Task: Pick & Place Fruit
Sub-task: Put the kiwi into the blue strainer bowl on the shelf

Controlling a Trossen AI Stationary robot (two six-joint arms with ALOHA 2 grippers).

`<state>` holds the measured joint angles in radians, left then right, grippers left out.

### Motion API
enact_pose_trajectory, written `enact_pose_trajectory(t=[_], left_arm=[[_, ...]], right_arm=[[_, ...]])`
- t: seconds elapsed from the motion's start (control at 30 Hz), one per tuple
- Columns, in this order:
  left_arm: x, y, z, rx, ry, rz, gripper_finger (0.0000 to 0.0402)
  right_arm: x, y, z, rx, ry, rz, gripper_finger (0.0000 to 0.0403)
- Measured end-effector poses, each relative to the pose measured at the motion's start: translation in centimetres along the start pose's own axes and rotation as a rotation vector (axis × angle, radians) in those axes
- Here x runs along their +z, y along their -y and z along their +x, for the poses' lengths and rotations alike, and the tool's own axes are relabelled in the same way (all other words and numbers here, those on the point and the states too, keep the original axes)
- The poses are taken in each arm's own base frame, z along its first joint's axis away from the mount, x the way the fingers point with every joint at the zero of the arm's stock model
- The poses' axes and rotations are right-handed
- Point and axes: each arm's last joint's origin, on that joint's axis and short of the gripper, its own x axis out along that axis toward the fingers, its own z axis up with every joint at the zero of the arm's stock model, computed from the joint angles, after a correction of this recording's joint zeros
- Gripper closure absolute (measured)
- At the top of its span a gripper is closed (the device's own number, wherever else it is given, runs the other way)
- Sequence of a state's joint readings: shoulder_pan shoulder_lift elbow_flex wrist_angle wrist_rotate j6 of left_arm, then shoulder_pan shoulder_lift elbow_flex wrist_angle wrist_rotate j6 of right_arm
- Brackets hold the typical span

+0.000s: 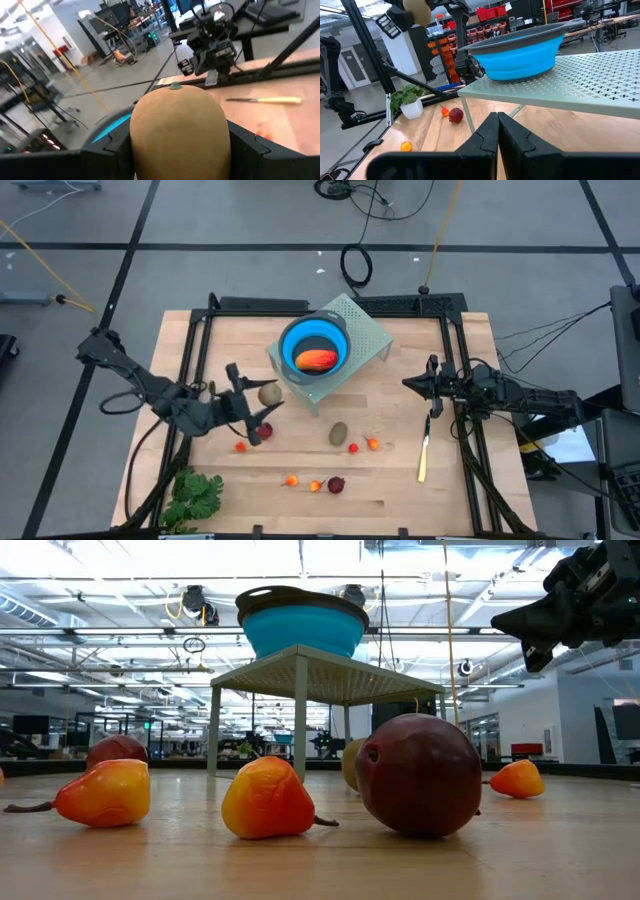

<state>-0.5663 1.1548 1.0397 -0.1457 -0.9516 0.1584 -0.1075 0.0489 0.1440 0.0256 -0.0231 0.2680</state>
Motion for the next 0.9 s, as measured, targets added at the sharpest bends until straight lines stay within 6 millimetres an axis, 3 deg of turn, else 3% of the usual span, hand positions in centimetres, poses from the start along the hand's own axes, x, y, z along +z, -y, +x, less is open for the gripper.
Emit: enact_pose_trajectory(t=[0.43,0.9], left_arm=[[-1.1,1.3,2.3,0.025,-0.068,0.386,0.0186],[-0.8,1.2,2.5,0.04,-0.042,0.32,0.0185]], right_arm=[[0.0,0.0,0.0,0.0,0.0,0.0,0.0403],[0.0,0.0,0.0,0.0,0.0,0.0,0.0403]])
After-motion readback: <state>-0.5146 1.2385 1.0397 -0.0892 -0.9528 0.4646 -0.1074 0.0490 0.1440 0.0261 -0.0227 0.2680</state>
